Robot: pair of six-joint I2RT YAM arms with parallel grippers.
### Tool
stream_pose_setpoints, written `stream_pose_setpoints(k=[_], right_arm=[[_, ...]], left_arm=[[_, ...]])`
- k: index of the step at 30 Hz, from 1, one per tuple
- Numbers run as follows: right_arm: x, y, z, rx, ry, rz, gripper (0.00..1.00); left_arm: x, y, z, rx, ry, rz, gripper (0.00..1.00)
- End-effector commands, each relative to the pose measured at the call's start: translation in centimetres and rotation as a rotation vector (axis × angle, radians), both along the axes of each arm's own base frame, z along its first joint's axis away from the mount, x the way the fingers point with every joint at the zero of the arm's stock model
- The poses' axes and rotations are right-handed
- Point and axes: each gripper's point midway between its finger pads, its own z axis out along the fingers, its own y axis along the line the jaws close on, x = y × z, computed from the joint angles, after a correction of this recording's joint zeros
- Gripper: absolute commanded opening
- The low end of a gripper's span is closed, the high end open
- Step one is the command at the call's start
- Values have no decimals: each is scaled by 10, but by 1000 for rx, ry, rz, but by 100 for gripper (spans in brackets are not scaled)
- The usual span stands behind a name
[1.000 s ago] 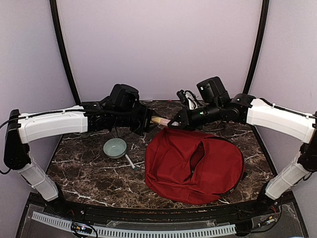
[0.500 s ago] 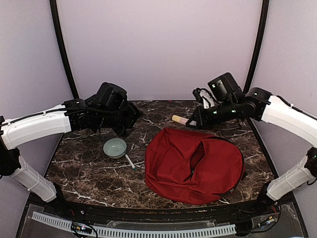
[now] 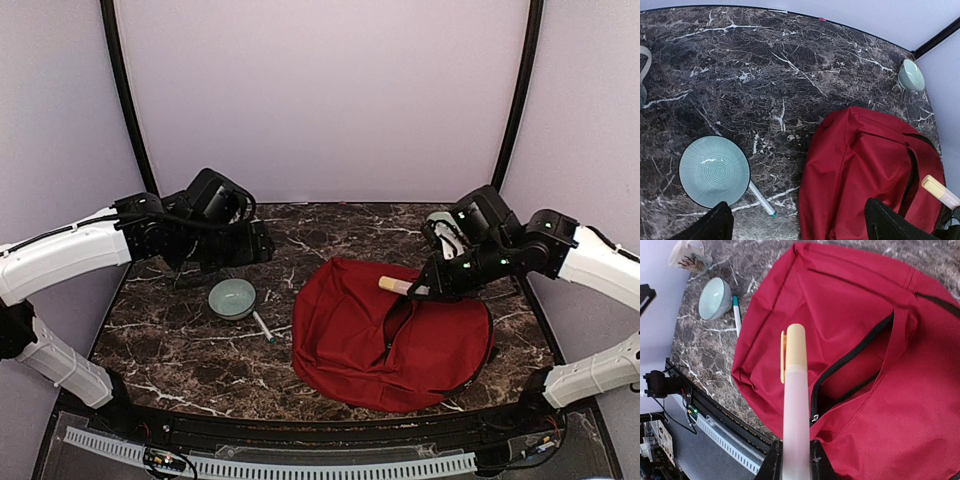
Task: Pack the student bag
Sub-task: Place the pen in the lower front pocket of the bag.
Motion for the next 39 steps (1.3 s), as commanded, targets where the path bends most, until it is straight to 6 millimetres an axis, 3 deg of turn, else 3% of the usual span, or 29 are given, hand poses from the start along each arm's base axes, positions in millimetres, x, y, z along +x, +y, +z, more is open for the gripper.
stream_pose_setpoints(k=[1, 4, 9, 15, 21, 26, 39], right_arm=[[-16, 3, -26, -22, 112, 27, 0], [-18, -9, -39, -81, 125, 1, 0], [-22, -11, -50, -81, 146, -9, 0], [-22, -14, -64, -141, 183, -13, 0], [-20, -19, -65, -149, 174, -41, 0], [-24, -23, -82, -199, 220, -44, 0], [6, -13, -89, -235, 146, -53, 0]], left_arm=[[10, -6, 18, 85, -77, -105, 95], [14, -25, 25, 43, -105, -171, 95], [10, -46, 27, -46, -105, -239, 90], [5, -44, 25, -65, -99, -247, 86], [4, -42, 24, -58, -95, -243, 86], [6, -46, 26, -72, -97, -245, 84], [7, -50, 33, -73, -104, -259, 83]])
